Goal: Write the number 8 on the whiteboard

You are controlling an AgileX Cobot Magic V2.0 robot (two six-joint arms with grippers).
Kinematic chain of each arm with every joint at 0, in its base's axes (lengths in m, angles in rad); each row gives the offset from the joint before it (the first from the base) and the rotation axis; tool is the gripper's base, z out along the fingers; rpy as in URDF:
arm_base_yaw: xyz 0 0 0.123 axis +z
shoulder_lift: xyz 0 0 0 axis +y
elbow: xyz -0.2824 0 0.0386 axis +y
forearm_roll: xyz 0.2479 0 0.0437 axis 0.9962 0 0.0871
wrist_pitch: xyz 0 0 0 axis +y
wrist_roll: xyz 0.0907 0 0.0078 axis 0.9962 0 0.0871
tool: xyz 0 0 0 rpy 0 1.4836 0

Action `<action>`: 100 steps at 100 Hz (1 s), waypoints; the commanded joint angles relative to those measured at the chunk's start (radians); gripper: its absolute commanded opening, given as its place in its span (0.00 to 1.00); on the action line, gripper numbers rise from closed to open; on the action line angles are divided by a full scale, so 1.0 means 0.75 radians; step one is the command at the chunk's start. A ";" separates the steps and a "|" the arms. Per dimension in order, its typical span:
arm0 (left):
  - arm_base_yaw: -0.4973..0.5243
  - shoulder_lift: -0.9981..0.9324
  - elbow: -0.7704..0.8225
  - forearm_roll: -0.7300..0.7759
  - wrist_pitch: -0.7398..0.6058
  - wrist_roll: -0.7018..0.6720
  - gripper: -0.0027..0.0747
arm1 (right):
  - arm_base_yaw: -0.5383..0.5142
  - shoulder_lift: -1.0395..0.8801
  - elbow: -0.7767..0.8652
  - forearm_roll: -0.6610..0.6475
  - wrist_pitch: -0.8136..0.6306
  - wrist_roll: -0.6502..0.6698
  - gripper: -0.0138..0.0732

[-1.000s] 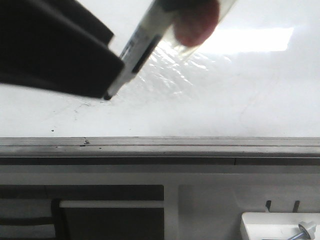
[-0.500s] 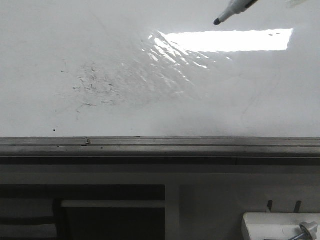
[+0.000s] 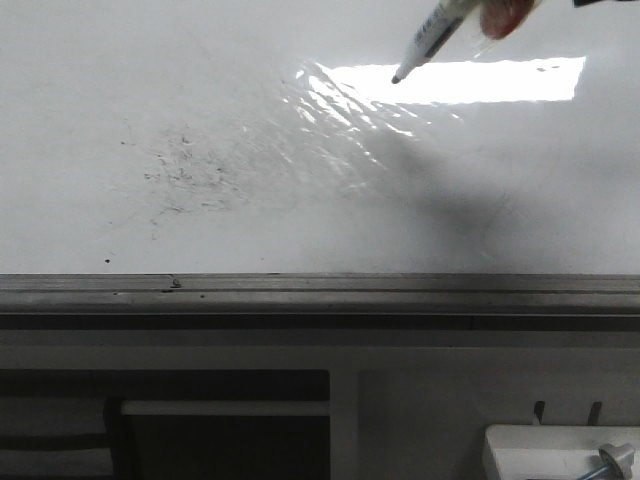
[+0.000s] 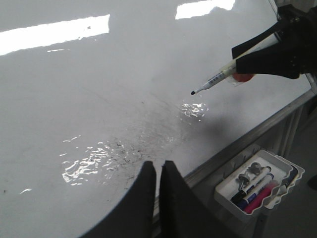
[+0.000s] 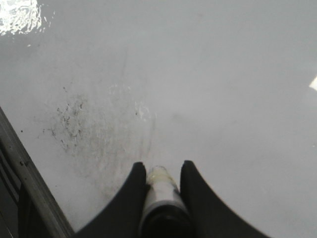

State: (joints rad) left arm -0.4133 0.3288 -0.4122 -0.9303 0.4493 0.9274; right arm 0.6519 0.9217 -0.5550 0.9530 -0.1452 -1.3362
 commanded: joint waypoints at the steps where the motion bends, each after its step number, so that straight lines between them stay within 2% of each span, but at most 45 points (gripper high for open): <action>1: 0.003 0.008 -0.034 -0.050 -0.011 -0.015 0.01 | -0.001 0.016 -0.049 -0.008 -0.128 -0.003 0.11; 20: 0.003 0.008 -0.034 -0.050 0.069 -0.015 0.01 | -0.001 0.040 -0.049 0.017 -0.209 -0.003 0.11; 75: 0.003 0.008 -0.034 -0.084 0.082 -0.015 0.01 | -0.001 0.169 -0.042 0.044 0.007 -0.003 0.11; 100: 0.003 0.008 -0.034 -0.111 0.084 -0.015 0.01 | -0.171 0.048 0.033 0.077 0.053 -0.003 0.11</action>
State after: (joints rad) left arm -0.4133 0.3288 -0.4122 -0.9640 0.5509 0.9274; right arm 0.5830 1.0025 -0.5310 0.9990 -0.0521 -1.3364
